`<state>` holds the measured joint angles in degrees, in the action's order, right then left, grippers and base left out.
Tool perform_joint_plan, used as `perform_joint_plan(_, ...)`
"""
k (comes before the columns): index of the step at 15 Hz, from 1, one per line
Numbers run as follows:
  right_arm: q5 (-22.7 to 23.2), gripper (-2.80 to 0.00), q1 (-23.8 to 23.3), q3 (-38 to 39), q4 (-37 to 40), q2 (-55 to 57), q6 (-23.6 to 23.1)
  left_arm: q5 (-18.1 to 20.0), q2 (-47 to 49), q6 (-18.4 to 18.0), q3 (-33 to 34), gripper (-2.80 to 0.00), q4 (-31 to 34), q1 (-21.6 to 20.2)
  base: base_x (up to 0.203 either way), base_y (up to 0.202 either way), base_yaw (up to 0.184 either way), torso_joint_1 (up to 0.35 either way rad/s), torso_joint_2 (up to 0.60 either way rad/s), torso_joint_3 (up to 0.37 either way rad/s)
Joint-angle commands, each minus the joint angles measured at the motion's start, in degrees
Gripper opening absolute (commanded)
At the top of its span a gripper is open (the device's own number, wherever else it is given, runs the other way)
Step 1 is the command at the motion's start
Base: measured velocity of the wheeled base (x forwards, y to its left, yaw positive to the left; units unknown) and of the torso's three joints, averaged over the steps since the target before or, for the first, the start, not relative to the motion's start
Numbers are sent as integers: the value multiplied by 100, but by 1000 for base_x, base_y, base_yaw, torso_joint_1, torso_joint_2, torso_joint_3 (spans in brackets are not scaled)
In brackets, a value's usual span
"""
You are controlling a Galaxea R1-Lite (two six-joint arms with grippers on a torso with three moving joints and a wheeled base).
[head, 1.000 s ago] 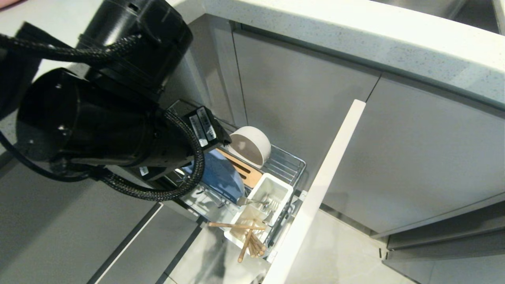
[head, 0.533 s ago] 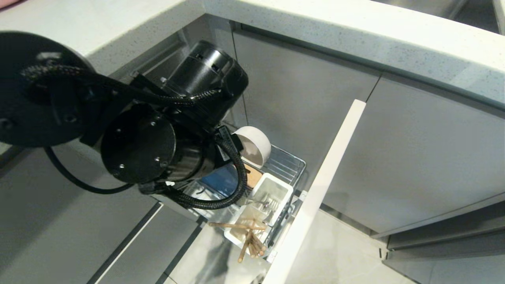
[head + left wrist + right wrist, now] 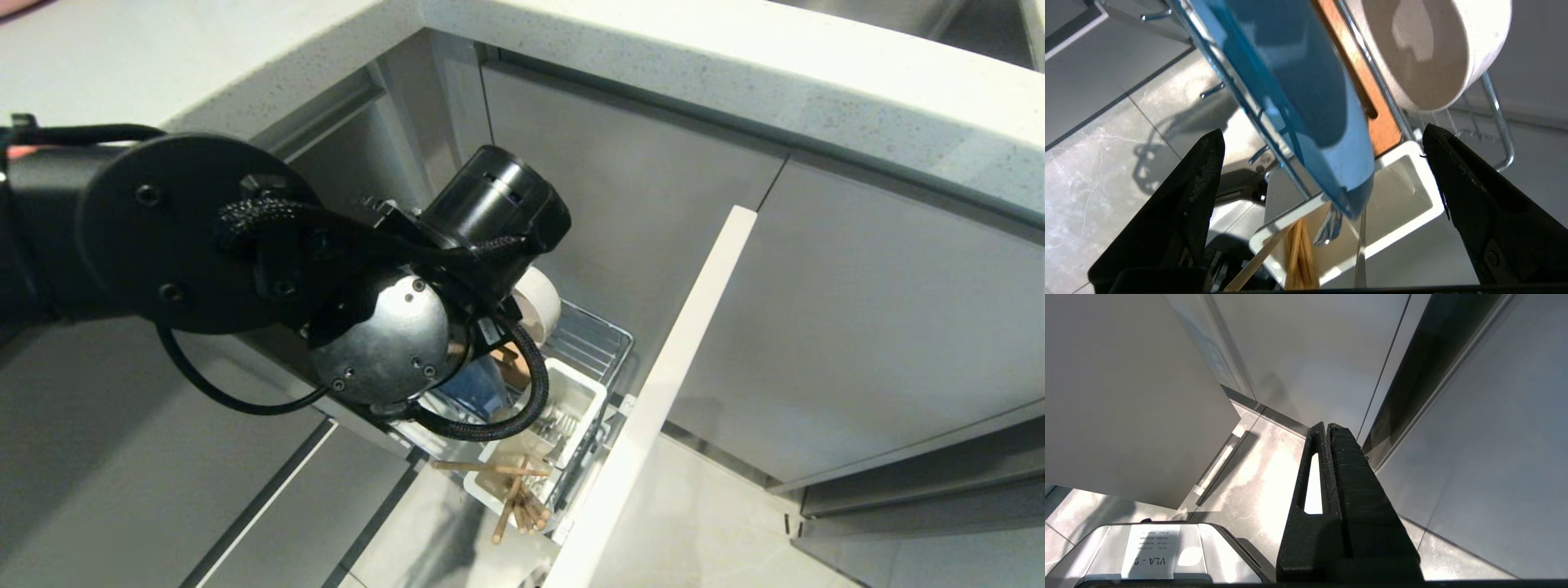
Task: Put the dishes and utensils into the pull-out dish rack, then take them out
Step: Take the plate out of the cupboard
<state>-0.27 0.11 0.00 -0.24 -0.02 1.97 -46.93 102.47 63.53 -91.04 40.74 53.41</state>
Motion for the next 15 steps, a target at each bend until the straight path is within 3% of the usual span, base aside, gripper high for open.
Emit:
perform_joint_plan(1, 0, -280, 7, 9, -2, -24, 5, -198, 30, 37, 16, 0, -14, 3, 0, 0, 0, 0, 0, 0)
perform_joint_plan(2, 0, -280, 0, 9, -2, -16, 2, -271, 33, 37, 24, 0, -14, 24, 0, 0, 0, 0, 0, 0)
perform_joint_plan(3, 0, -280, 2, 9, -2, -19, 5, -281, 37, 37, 25, -280, -14, 47, 0, 0, 0, 0, 0, 0)
perform_joint_plan(15, 0, -280, 2, 9, -2, -24, 0, -308, -5, 37, 30, -280, -13, 167, 0, 0, 0, 0, 0, 0)
